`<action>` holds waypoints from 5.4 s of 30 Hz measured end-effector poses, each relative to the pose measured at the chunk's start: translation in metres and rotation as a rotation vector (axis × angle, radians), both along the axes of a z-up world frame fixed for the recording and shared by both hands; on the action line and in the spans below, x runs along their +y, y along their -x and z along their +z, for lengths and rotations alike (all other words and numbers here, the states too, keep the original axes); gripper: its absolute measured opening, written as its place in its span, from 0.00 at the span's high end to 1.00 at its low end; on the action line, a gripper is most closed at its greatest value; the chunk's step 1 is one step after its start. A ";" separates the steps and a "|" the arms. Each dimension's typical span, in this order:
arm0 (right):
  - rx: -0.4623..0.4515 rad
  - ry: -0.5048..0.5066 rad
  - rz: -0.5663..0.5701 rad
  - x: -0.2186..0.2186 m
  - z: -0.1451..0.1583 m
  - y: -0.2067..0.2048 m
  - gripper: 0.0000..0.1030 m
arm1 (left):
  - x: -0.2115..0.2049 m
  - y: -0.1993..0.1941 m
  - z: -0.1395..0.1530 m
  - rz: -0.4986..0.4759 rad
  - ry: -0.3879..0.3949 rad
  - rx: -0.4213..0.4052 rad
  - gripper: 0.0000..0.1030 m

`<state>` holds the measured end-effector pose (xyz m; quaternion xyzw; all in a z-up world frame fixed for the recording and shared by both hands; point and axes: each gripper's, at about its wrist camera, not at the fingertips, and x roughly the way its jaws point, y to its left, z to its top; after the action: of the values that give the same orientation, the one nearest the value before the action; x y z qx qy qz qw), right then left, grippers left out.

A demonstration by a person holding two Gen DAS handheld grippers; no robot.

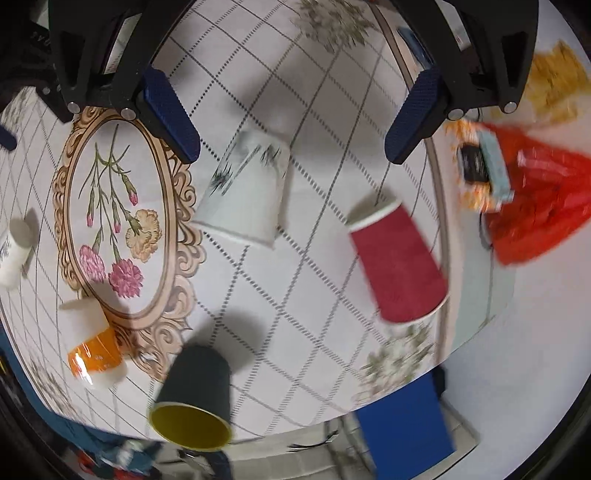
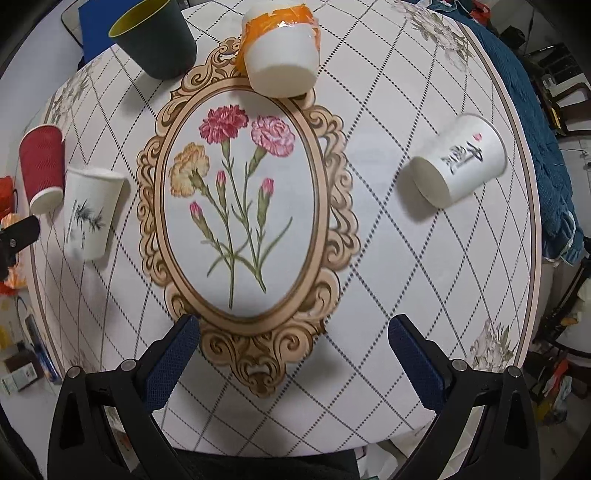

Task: Flip cup upside down
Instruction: 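Reach the left gripper toward the upright white grass-print paper cup and grasp it, then lift the white paper cup with the left gripper above the table, then bring the cup toward the right gripper while the right gripper grasps its base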

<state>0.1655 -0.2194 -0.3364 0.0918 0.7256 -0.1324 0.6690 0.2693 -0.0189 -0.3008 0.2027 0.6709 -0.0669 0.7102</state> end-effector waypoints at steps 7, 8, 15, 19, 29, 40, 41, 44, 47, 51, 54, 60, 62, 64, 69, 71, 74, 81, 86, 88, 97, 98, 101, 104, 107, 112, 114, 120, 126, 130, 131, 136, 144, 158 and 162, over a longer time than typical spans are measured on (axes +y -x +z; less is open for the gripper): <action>0.017 0.023 0.005 0.003 -0.008 -0.017 0.00 | -0.021 -0.011 -0.038 -0.157 -0.029 0.079 0.00; 0.021 0.027 0.005 0.004 -0.009 -0.019 0.00 | -0.022 -0.012 -0.043 -0.169 -0.030 0.089 0.00; 0.045 0.029 -0.003 0.001 -0.021 -0.024 0.00 | -0.033 -0.019 -0.076 -0.211 -0.016 0.145 0.01; 0.054 0.031 -0.005 0.001 -0.027 -0.024 0.00 | -0.033 -0.028 -0.084 -0.196 0.012 0.155 0.25; 0.061 0.027 -0.018 -0.003 -0.033 -0.025 0.00 | -0.032 -0.039 -0.088 -0.158 0.045 0.125 0.38; 0.049 0.023 -0.015 0.009 -0.028 -0.007 0.00 | -0.006 -0.019 -0.076 -0.038 0.106 0.173 0.38; 0.046 0.022 -0.010 0.009 -0.026 -0.004 0.00 | 0.004 -0.008 -0.074 -0.025 0.112 0.180 0.38; 0.042 0.017 0.005 0.010 -0.022 0.008 0.00 | 0.013 0.007 -0.070 0.018 0.129 0.198 0.38; 0.035 0.007 0.026 0.012 -0.017 0.021 0.00 | 0.023 0.028 -0.066 0.072 0.137 0.212 0.38; 0.031 -0.016 0.065 0.007 -0.013 0.044 0.00 | 0.035 0.056 -0.064 0.150 0.152 0.232 0.38; 0.029 -0.025 0.098 0.001 -0.011 0.063 0.00 | 0.046 0.074 -0.067 0.224 0.166 0.252 0.38; 0.039 -0.042 0.138 -0.016 -0.015 0.092 0.00 | 0.063 0.122 -0.085 0.356 0.203 0.306 0.38; 0.051 -0.046 0.148 -0.025 -0.020 0.103 0.00 | 0.066 0.130 -0.094 0.396 0.211 0.323 0.38; 0.058 -0.048 0.155 -0.031 -0.024 0.110 0.00 | 0.077 0.128 -0.107 0.438 0.228 0.340 0.38; 0.073 -0.042 0.162 -0.043 -0.029 0.121 0.00 | 0.073 0.135 -0.127 0.511 0.270 0.354 0.38; 0.077 -0.040 0.157 -0.047 -0.030 0.122 0.00 | 0.073 0.132 -0.132 0.515 0.288 0.347 0.38; 0.081 -0.034 0.154 -0.052 -0.033 0.123 0.00 | 0.069 0.121 -0.138 0.490 0.287 0.352 0.38; 0.078 -0.025 0.119 -0.064 -0.039 0.128 0.00 | 0.041 0.111 -0.137 0.409 0.253 0.354 0.37; 0.079 -0.027 0.102 -0.071 -0.043 0.131 0.00 | 0.005 0.115 -0.133 0.368 0.222 0.341 0.37; 0.080 -0.024 0.102 -0.064 -0.042 0.126 0.00 | -0.009 0.112 -0.132 0.355 0.218 0.341 0.32; 0.085 -0.023 0.097 -0.061 -0.045 0.141 0.00 | -0.040 0.130 -0.128 0.339 0.208 0.342 0.15; 0.085 -0.023 0.096 -0.062 -0.045 0.142 0.00 | -0.034 0.135 -0.123 0.337 0.208 0.342 0.15; 0.084 -0.022 0.095 -0.064 -0.043 0.144 0.00 | -0.036 0.142 -0.119 0.337 0.203 0.340 0.15; 0.082 -0.022 0.097 -0.062 -0.040 0.144 0.00 | -0.034 0.146 -0.119 0.338 0.205 0.334 0.15; 0.080 -0.022 0.099 -0.059 -0.040 0.141 0.00 | -0.030 0.144 -0.119 0.334 0.207 0.330 0.15; 0.073 -0.019 0.105 -0.049 -0.037 0.137 0.00 | -0.033 0.147 -0.108 0.326 0.209 0.320 0.15; 0.071 -0.019 0.106 -0.047 -0.035 0.136 0.00 | -0.036 0.148 -0.106 0.321 0.207 0.318 0.15; 0.068 -0.020 0.109 -0.044 -0.031 0.132 0.00 | -0.039 0.152 -0.103 0.313 0.203 0.317 0.15; 0.065 -0.022 0.111 -0.044 -0.029 0.130 0.00 | -0.043 0.152 -0.099 0.313 0.197 0.312 0.15; 0.060 -0.024 0.111 -0.045 -0.028 0.132 0.00 | -0.047 0.150 -0.093 0.312 0.193 0.300 0.15; 0.059 -0.025 0.111 -0.045 -0.028 0.133 0.00 | -0.048 0.151 -0.090 0.311 0.190 0.294 0.15; 0.045 -0.035 0.112 -0.045 -0.020 0.133 0.00 | -0.049 0.155 -0.054 0.291 0.195 0.221 0.15; -0.025 -0.080 0.135 -0.036 0.021 0.135 0.00 | -0.033 0.182 0.019 0.280 0.173 0.087 0.15; -0.171 -0.125 0.204 0.017 0.100 0.146 0.00 | 0.049 0.236 0.065 0.358 0.193 -0.001 0.15; -0.176 -0.129 0.221 0.039 0.102 0.147 0.00 | 0.074 0.241 0.066 0.388 0.196 -0.027 0.15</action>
<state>0.0183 -0.1807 -0.2339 0.0654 0.6769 -0.0024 0.7332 0.0282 0.0547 -0.2347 0.0005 0.6781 0.0089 0.7349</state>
